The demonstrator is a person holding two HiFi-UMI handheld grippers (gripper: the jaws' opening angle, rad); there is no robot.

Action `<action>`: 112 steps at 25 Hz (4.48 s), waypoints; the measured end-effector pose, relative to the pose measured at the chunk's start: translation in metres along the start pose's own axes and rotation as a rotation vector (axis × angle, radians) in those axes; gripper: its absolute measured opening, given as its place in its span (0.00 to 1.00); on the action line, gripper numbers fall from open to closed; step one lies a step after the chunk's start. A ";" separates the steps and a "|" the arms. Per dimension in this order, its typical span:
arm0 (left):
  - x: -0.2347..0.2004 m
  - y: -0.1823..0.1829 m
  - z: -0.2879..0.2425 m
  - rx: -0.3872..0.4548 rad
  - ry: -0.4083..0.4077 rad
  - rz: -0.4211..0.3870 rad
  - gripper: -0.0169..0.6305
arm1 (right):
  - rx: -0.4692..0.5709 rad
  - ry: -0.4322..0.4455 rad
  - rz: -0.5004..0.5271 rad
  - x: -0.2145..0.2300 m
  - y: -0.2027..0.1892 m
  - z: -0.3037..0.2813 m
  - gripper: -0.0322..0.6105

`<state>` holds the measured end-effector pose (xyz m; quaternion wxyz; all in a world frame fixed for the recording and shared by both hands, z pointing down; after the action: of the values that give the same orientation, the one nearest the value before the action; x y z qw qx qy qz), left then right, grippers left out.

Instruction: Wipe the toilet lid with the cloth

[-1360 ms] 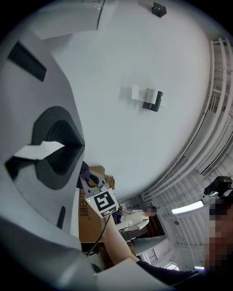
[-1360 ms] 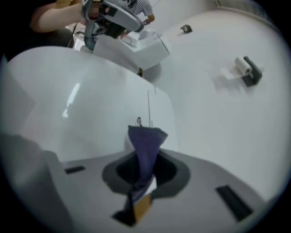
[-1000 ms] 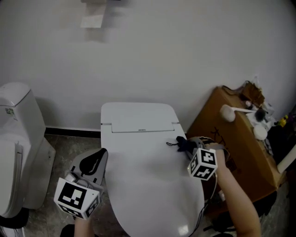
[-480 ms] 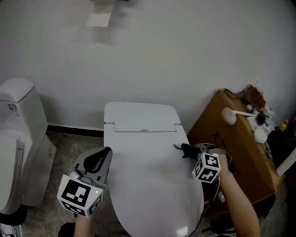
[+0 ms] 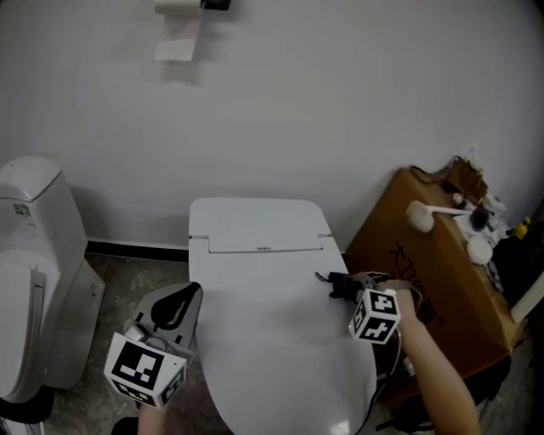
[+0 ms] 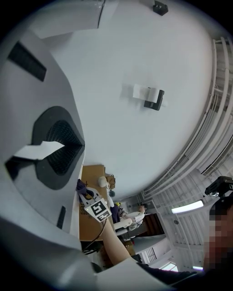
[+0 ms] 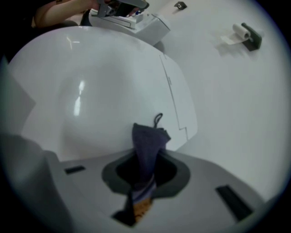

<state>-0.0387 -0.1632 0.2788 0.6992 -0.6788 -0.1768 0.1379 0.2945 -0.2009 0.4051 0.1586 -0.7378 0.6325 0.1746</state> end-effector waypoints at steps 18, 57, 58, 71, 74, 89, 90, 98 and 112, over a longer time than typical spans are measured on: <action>0.001 0.001 -0.004 0.011 0.002 0.006 0.05 | 0.059 0.025 0.100 -0.011 0.066 0.005 0.15; -0.013 -0.003 0.002 0.007 0.021 0.003 0.05 | 0.135 -0.002 0.242 -0.029 0.206 0.018 0.15; -0.012 -0.004 0.001 0.005 0.020 0.003 0.05 | 0.138 0.001 0.246 -0.029 0.210 0.019 0.15; -0.015 -0.009 -0.001 -0.003 0.022 0.032 0.05 | 0.198 0.013 0.330 -0.043 0.276 0.025 0.15; -0.019 -0.007 0.001 -0.008 0.045 0.021 0.05 | 0.211 0.015 0.348 -0.046 0.288 0.027 0.15; -0.023 -0.002 0.003 0.007 0.054 0.030 0.05 | 0.268 0.010 0.398 -0.057 0.325 0.033 0.15; -0.025 -0.002 0.004 0.010 0.058 0.037 0.05 | 0.275 0.004 0.401 -0.058 0.327 0.034 0.15; -0.017 -0.005 0.000 0.006 0.039 0.038 0.05 | 0.276 -0.042 0.321 -0.044 0.274 0.050 0.15; -0.019 -0.014 -0.006 -0.015 0.041 0.035 0.05 | 0.047 -0.048 -0.008 -0.022 0.045 0.044 0.15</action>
<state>-0.0533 -0.1777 0.2914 0.6950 -0.6899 -0.1516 0.1348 0.2446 -0.1686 0.3756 0.1917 -0.7319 0.6295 0.1769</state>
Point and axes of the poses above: the fingertips, and each gripper's own axes: z backward along the fingers, x to its right, y out of its top, the point moved 1 cm from there along z, backward along the fingers, and after that the axes turned 12 degrees about y, right-handed, at the moved point
